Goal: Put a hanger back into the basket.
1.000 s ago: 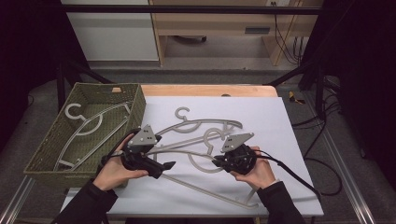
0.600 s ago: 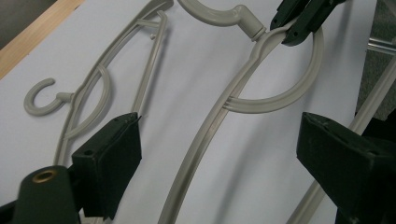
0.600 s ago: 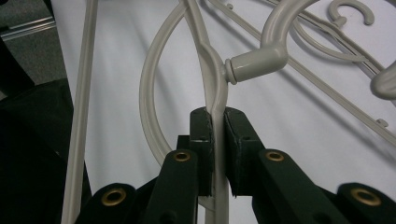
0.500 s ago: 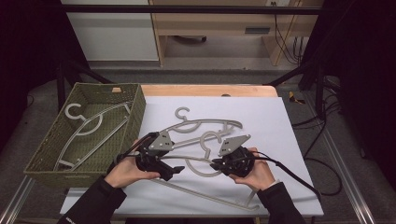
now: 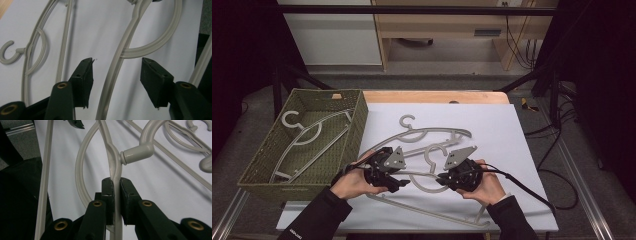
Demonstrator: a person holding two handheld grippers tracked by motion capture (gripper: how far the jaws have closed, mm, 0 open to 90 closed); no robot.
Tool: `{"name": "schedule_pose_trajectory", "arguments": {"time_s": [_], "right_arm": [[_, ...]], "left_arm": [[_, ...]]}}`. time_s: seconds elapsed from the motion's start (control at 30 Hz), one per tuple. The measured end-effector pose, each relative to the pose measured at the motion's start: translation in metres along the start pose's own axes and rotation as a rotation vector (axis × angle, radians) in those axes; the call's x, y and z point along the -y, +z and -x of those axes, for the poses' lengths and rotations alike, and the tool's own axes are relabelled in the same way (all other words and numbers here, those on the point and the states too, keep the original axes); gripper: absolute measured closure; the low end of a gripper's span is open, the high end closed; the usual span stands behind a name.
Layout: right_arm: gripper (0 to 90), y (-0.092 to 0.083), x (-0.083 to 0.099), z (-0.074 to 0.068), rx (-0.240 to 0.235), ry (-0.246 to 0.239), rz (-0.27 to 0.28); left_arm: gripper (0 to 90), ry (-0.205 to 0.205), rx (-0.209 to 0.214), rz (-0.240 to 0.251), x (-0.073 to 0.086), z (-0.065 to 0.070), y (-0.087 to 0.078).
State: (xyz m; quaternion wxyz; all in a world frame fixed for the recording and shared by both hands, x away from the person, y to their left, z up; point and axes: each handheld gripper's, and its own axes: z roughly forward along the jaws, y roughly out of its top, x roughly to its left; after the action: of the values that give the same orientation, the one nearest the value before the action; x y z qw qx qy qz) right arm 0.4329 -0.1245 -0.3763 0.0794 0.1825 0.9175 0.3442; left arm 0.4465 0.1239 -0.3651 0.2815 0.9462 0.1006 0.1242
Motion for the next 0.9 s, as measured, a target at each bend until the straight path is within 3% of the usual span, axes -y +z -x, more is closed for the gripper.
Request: {"name": "schedule_pose_trajectory", "arguments": {"time_s": [0.47, 0.73, 0.9], "right_arm": [[82.7, 0.002, -0.001, -0.002, -0.013, -0.02, -0.009], [82.3, 0.005, 0.0, -0.002, -0.025, -0.062, -0.007], [80.1, 0.006, 0.0, -0.001, -0.006, -0.085, 0.001]], "left_arm": [[74.0, 0.06, 0.015, -0.068, 0.0, 0.001, 0.011], [77.9, 0.072, 0.037, -0.094, 0.002, 0.004, 0.011], [79.9, 0.074, 0.043, -0.096, 0.002, 0.008, 0.01]]}}
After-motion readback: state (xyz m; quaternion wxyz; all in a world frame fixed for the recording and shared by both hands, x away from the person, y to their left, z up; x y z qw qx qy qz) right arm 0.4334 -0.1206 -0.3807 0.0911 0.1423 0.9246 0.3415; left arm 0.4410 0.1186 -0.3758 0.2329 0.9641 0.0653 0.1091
